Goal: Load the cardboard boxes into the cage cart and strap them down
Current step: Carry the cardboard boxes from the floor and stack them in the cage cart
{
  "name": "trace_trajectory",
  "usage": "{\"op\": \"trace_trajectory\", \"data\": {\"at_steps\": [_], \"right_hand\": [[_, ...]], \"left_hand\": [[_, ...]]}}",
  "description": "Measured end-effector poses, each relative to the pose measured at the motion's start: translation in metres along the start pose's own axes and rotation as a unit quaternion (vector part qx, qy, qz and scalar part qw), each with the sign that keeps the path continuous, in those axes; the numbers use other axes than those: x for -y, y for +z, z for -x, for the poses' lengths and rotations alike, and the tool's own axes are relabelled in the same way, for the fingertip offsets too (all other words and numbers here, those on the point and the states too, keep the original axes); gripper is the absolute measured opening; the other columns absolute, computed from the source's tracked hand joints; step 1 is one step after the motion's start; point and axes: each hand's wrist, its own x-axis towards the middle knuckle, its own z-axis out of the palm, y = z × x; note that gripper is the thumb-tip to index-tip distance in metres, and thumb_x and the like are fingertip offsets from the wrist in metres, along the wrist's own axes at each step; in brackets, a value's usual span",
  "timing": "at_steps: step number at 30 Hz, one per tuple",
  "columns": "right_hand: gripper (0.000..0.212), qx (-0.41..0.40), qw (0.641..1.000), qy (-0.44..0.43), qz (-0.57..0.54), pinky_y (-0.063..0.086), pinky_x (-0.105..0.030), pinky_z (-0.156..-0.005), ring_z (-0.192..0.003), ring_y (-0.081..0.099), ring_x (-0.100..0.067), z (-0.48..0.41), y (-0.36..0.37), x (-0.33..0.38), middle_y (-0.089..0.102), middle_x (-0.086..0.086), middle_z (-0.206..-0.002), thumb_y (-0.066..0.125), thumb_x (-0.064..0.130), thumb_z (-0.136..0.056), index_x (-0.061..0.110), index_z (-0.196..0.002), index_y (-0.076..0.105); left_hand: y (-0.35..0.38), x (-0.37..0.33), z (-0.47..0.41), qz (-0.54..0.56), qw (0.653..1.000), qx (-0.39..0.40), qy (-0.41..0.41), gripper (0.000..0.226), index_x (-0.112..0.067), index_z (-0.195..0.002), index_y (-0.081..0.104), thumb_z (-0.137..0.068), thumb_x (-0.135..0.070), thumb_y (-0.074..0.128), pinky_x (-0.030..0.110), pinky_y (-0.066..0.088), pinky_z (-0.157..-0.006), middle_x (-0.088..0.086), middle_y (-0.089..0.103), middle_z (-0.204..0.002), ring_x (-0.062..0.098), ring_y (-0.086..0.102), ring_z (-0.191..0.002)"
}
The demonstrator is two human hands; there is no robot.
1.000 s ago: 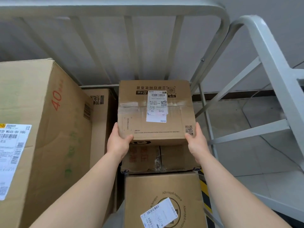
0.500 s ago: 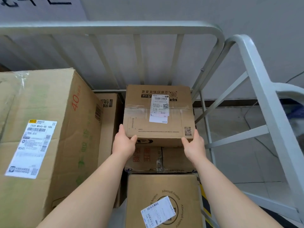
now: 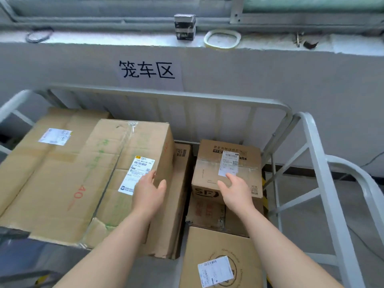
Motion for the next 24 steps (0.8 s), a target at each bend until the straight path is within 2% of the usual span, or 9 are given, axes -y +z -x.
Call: {"op": "trace_trajectory", "data": {"at_steps": [4,7,13,17,19,21,24], "right_hand": [[0.055,0.035,0.999,-0.015,-0.036,0.029,-0.042,-0.115,-0.14,0.033,-0.021,0.025,0.029,0.045,0.042,-0.001,-0.15,0.051,0.04,-0.096,0.018,-0.146,0.041],[0.056,0.063,0.996,-0.012,-0.067,0.032,-0.038,-0.113,-0.138,0.038,-0.02,0.039,0.063,0.074,0.043,-0.001,-0.149,0.052,0.04,-0.096,0.018,-0.146,0.041],[0.062,0.096,0.985,0.04,-0.138,0.033,-0.033,-0.111,-0.138,0.038,-0.019,0.051,0.142,0.131,0.04,-0.002,-0.151,0.056,0.037,-0.094,0.015,-0.148,0.037],[0.07,0.091,0.977,0.076,-0.177,0.036,-0.036,-0.11,-0.135,0.041,-0.019,0.047,0.177,0.146,0.04,0.005,-0.148,0.059,0.037,-0.09,0.019,-0.151,0.029],[0.06,0.082,0.969,0.097,-0.211,0.039,-0.039,-0.109,-0.13,0.047,-0.018,0.044,0.189,0.148,0.046,0.007,-0.144,0.059,0.03,-0.092,0.022,-0.146,0.035],[0.038,0.074,0.96,0.104,-0.248,0.046,-0.039,-0.103,-0.114,0.059,-0.014,0.044,0.195,0.146,0.06,0.01,-0.129,0.06,0.024,-0.091,0.031,-0.126,0.048],[0.035,0.062,0.946,0.117,-0.297,0.049,-0.042,-0.099,-0.106,0.063,-0.014,0.047,0.194,0.143,0.065,0.011,-0.117,0.061,0.022,-0.091,0.032,-0.123,0.051]], "left_hand": [[-0.056,0.05,-0.015,-0.072,0.996,-0.039,-0.037,0.058,-0.012,-0.142,0.044,-0.09,-0.034,0.061,0.041,0.037,-0.103,0.012,0.046,-0.143,0.032,0.042,-0.131],[-0.091,0.095,-0.033,-0.142,0.987,-0.034,-0.067,0.074,-0.015,-0.148,0.035,-0.087,-0.048,0.062,0.043,0.031,-0.11,0.013,0.038,-0.15,0.033,0.034,-0.136],[-0.143,0.167,-0.076,-0.159,0.982,0.006,-0.101,0.094,-0.019,-0.154,0.014,-0.083,-0.057,0.063,0.042,0.016,-0.118,0.013,0.014,-0.16,0.032,0.019,-0.145],[-0.158,0.194,-0.107,-0.147,0.981,0.035,-0.122,0.104,-0.017,-0.155,0.004,-0.082,-0.061,0.062,0.042,0.013,-0.119,0.015,0.013,-0.16,0.032,0.015,-0.147],[-0.16,0.204,-0.122,-0.09,0.985,0.052,-0.136,0.11,-0.012,-0.155,0.005,-0.078,-0.058,0.069,0.042,0.018,-0.118,0.019,0.021,-0.157,0.034,0.021,-0.145],[-0.158,0.21,-0.131,-0.027,0.987,0.052,-0.151,0.109,-0.008,-0.154,0.014,-0.075,-0.053,0.075,0.042,0.023,-0.117,0.022,0.029,-0.153,0.036,0.026,-0.142],[-0.154,0.209,-0.132,0.008,0.986,0.032,-0.163,0.096,-0.007,-0.146,0.033,-0.074,-0.053,0.075,0.042,0.028,-0.114,0.023,0.038,-0.145,0.039,0.03,-0.137]]}}
